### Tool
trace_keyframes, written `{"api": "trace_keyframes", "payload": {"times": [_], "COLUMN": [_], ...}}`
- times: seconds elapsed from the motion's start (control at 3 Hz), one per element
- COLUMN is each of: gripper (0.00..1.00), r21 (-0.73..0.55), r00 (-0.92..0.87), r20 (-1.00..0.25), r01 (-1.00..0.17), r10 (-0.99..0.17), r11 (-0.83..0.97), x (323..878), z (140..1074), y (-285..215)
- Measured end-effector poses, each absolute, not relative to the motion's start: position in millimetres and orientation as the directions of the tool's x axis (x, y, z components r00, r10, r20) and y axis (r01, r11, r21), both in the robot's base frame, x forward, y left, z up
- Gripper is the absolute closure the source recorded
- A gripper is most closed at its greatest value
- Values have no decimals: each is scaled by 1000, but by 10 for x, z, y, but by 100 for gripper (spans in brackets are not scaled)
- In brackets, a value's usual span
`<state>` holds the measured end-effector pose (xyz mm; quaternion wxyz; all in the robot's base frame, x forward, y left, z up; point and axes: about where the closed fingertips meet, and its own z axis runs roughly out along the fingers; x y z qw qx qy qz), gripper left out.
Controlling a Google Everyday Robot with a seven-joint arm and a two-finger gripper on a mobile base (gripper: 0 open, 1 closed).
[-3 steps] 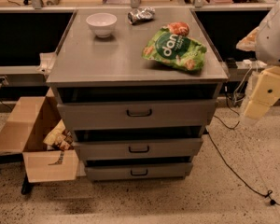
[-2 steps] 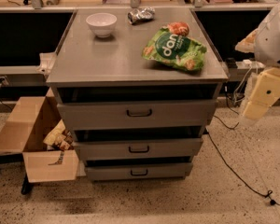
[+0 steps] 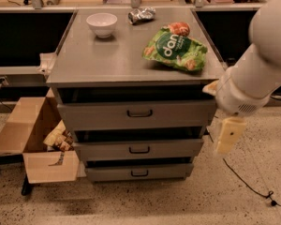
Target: Open top drawer
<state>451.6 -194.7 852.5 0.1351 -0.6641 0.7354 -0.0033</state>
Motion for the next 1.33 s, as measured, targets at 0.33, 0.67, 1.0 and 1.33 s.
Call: {"api": "trace_keyframes", "payload": {"times": [0.33, 0.67, 1.0, 1.33], "gripper": [0, 0, 0, 0], "r21": [-121, -39, -39, -144], "r00": [15, 17, 17, 83], "r20": [-214, -264, -264, -226], "r01": [-993, -999, -999, -988], "r10": [-977, -964, -964, -971], "r11": [11, -7, -7, -51], "x": [4585, 4727, 4727, 4968], "z": [7731, 7073, 7073, 7059], "y": [-1767, -1687, -1687, -1723]}}
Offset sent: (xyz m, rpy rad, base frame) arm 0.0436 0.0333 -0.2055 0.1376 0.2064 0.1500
